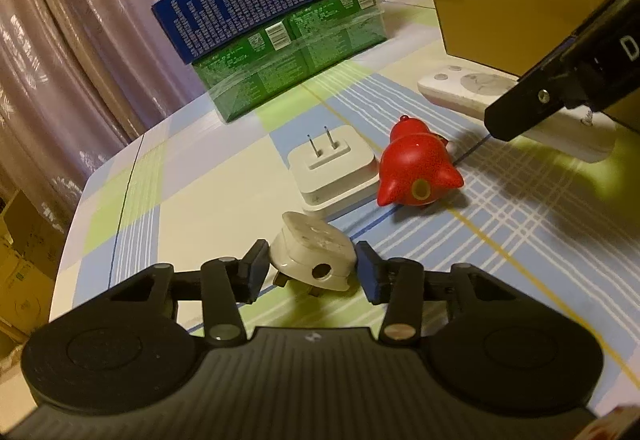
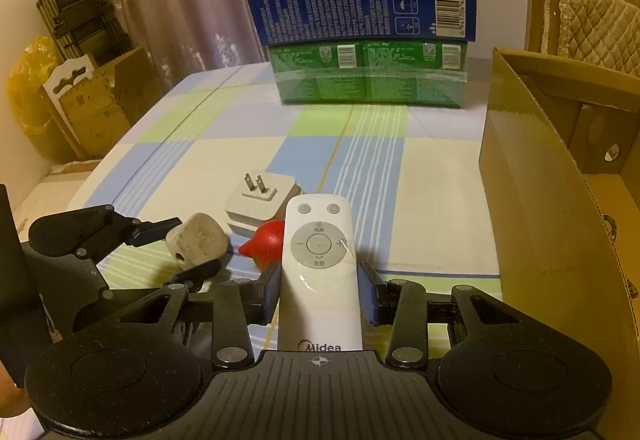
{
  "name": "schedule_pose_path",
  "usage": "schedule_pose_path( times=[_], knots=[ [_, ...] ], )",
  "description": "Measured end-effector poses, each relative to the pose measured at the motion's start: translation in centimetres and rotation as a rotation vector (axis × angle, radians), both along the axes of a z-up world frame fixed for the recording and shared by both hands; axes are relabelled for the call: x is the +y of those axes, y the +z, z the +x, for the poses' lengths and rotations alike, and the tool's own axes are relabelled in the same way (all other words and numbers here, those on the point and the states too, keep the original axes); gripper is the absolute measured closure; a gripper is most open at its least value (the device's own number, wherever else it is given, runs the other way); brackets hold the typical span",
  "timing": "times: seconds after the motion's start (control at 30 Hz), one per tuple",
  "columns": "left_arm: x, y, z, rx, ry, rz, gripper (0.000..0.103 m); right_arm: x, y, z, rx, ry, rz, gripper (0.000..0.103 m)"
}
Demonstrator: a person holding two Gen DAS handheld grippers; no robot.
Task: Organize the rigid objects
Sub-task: 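Grasp the white plug adapter with the left tool, then carry the plug adapter and remote over the cardboard box with both tools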
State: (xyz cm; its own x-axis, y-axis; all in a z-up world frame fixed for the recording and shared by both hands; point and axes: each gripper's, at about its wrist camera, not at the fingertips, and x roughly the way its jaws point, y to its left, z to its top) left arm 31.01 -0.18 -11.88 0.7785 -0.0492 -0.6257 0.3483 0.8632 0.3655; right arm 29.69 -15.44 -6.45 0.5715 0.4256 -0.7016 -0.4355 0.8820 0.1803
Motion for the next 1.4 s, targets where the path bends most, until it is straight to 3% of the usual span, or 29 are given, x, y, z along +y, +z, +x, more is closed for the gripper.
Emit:
schedule_pose_path(
  times=[0.13,0.43,0.67,0.93,1.4],
  knots=[
    [0.7,0.7,0.1,0.03,0.038,-0.072,0.062,0.0,0.1,0.0,-0.006,-0.002,0.001,0.066],
    [3.5,2.6,-1.0,0.117,0.177,-0.356,0.062,-0.1,1.0,-0.7,-0.018,-0.013,0.014,0.066],
    [4.5,4.9,-3.9,0.1,0.233,-0.47,0.062,-0.5,2.5,-2.6,-0.033,-0.035,0.044,0.066],
    [4.4,7.8,-9.5,0.028,0.274,-0.531,0.062,-0.2,4.4,-7.5,-0.086,-0.013,0.06,0.066],
    [2.1,10.0,-18.5,0.051,0.338,-0.581,0.062,-2.8,5.2,-17.0,-0.138,-0.041,0.057,0.066]
  ],
)
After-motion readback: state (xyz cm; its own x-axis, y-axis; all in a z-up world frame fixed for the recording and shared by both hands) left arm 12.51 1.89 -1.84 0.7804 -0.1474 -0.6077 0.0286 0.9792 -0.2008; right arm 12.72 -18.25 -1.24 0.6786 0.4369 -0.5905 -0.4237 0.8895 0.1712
